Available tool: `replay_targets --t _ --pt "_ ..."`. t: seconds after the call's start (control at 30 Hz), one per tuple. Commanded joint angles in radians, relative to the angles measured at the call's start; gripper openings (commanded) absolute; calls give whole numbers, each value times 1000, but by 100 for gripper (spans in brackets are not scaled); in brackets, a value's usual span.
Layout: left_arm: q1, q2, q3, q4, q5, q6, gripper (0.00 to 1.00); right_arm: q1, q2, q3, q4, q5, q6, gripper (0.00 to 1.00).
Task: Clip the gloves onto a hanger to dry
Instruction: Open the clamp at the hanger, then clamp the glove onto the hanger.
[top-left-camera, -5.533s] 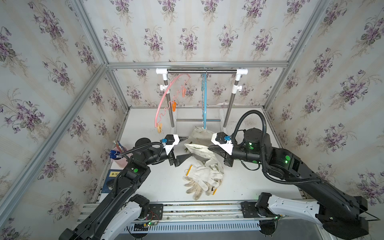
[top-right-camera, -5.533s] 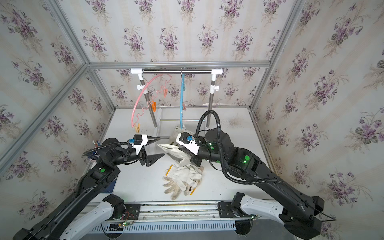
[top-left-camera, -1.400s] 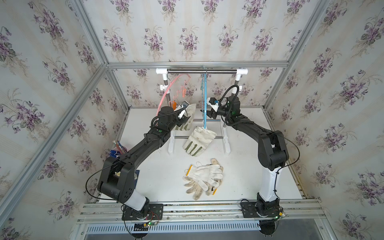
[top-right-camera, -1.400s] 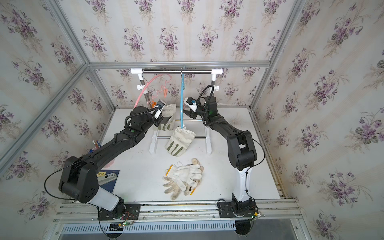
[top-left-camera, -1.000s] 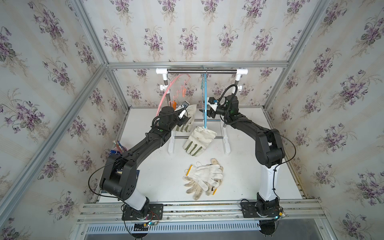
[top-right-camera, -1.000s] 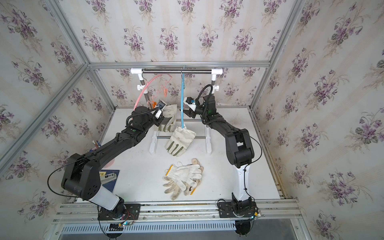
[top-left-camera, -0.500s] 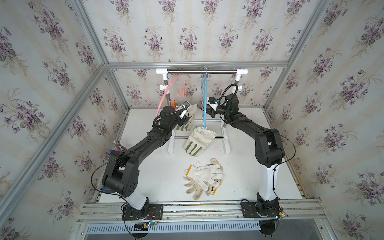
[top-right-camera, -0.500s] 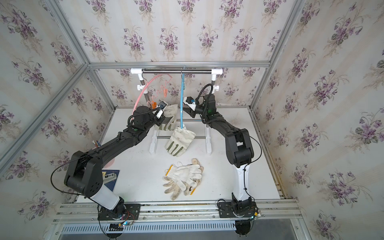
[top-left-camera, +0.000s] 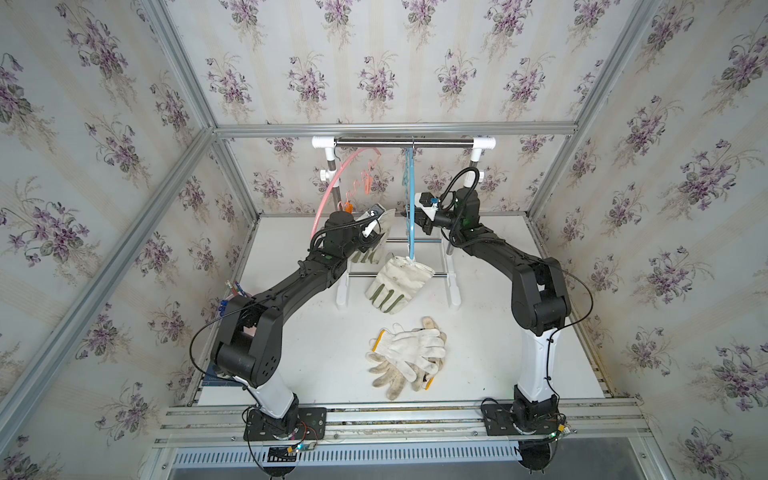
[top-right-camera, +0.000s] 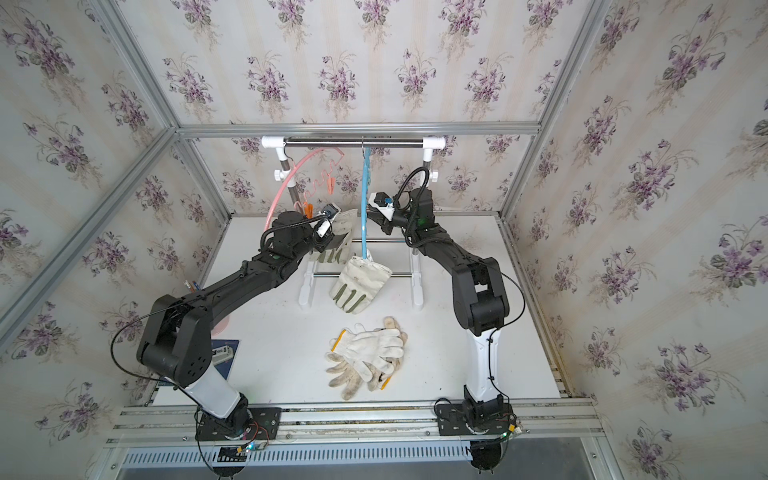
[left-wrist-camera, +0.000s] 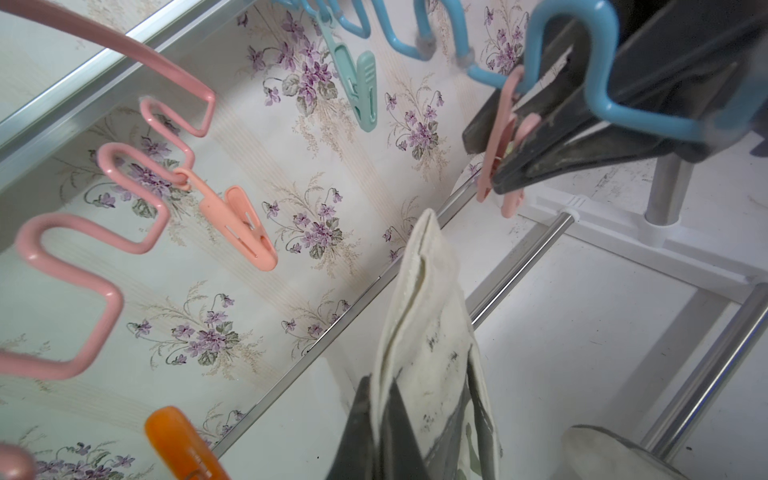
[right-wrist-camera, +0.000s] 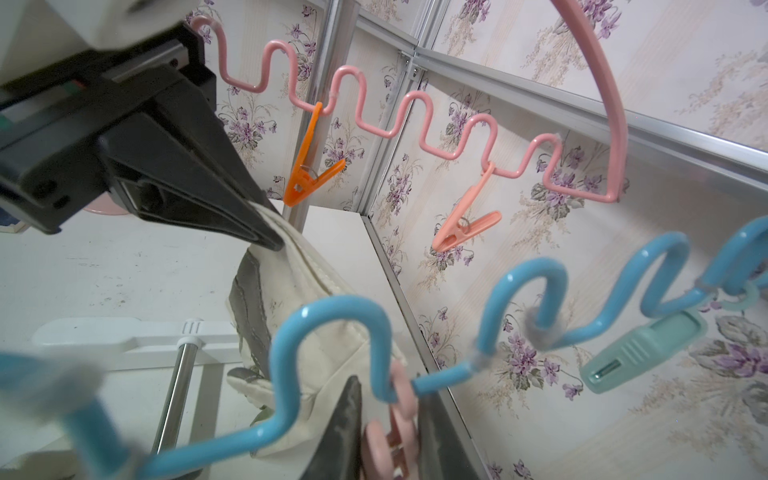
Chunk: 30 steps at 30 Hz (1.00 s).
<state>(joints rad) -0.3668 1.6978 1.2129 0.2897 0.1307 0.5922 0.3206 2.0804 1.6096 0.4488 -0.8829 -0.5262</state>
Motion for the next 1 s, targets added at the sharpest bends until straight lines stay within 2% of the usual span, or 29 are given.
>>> replay_targets --t 0.0,0.17,0.47,0.7,0.97 --pt "-10 21 -1 43 58 56 0 1 -11 0 29 -22 14 12" --pt "-16 55 3 57 125 47 0 0 -18 -4 34 -25 24 12" --pt "-19 134 67 92 157 74 0 0 -26 -29 132 -68 121 12" --pt "-6 179 112 115 203 52 0 0 -35 -50 144 -91 136 12" --pt "-4 195 122 123 203 41 0 -2 -34 -53 161 -97 151 12"
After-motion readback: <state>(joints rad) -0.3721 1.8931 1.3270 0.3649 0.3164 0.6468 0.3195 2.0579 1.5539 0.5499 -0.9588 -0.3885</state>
